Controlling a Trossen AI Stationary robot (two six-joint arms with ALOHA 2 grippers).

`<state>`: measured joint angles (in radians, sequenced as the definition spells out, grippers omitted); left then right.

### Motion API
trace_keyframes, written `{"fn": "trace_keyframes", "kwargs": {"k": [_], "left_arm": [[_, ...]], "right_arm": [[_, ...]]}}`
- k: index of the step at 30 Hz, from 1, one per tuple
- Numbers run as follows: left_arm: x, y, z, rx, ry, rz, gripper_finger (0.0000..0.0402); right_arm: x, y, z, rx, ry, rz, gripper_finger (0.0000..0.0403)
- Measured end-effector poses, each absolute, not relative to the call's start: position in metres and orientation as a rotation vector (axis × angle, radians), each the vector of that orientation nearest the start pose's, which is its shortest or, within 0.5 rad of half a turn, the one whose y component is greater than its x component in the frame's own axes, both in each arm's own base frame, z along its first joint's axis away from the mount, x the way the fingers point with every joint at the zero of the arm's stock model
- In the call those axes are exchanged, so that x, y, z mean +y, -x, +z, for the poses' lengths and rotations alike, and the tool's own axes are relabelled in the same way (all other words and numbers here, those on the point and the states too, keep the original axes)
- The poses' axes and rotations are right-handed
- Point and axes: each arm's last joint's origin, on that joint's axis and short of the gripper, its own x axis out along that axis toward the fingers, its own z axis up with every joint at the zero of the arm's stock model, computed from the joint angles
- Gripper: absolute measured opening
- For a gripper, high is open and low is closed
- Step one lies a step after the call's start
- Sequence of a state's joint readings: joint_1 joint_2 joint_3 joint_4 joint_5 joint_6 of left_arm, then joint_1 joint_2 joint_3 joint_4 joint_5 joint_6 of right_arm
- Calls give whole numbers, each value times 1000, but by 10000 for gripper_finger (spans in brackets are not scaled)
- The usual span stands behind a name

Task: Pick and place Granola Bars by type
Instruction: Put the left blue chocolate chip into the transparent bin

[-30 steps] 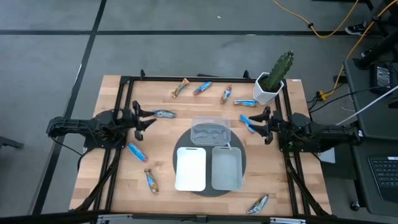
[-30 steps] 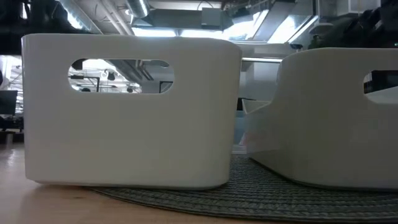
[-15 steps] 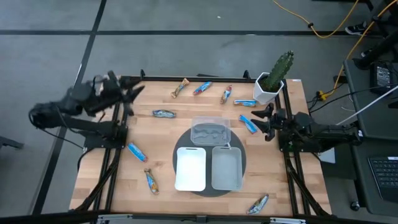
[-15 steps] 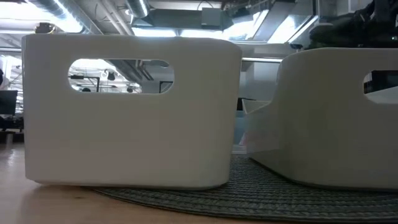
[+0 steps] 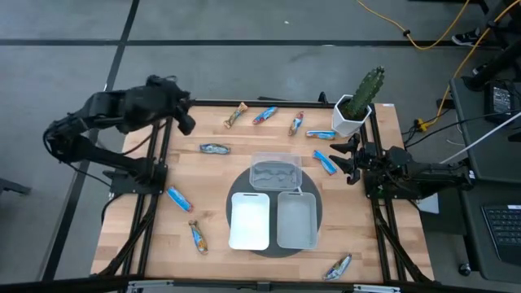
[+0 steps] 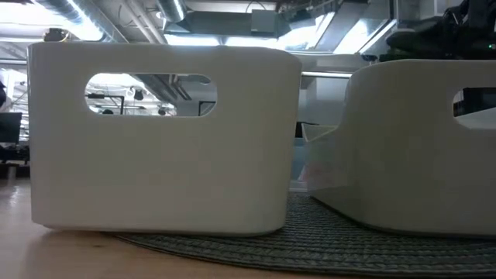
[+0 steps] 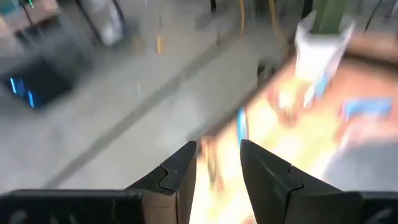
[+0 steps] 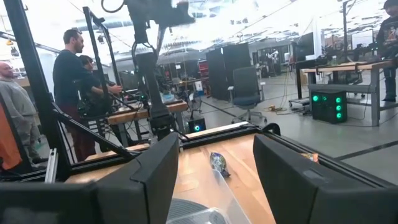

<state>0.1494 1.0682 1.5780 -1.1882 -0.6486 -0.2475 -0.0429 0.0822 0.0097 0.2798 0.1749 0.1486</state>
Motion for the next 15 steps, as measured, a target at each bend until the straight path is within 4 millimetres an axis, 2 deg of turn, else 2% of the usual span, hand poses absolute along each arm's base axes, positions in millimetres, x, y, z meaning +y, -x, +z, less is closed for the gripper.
{"fn": "trace_keyframes", "kwargs": {"k": [3,5,7,15], "left_arm": [[54,-151,423,819,149,889,120],[62,-158,399,999,185,864,128],[68,-165,375,1099,214,808,142],[94,-194,272,1226,313,595,230]], "right_arm": [[-9,-99,187,-223,-161,-201,210],[-9,-99,187,-223,-161,-201,210],[-9,-99,187,-223,-161,-201,210],[-9,-99,187,-223,-164,-200,210]]}}
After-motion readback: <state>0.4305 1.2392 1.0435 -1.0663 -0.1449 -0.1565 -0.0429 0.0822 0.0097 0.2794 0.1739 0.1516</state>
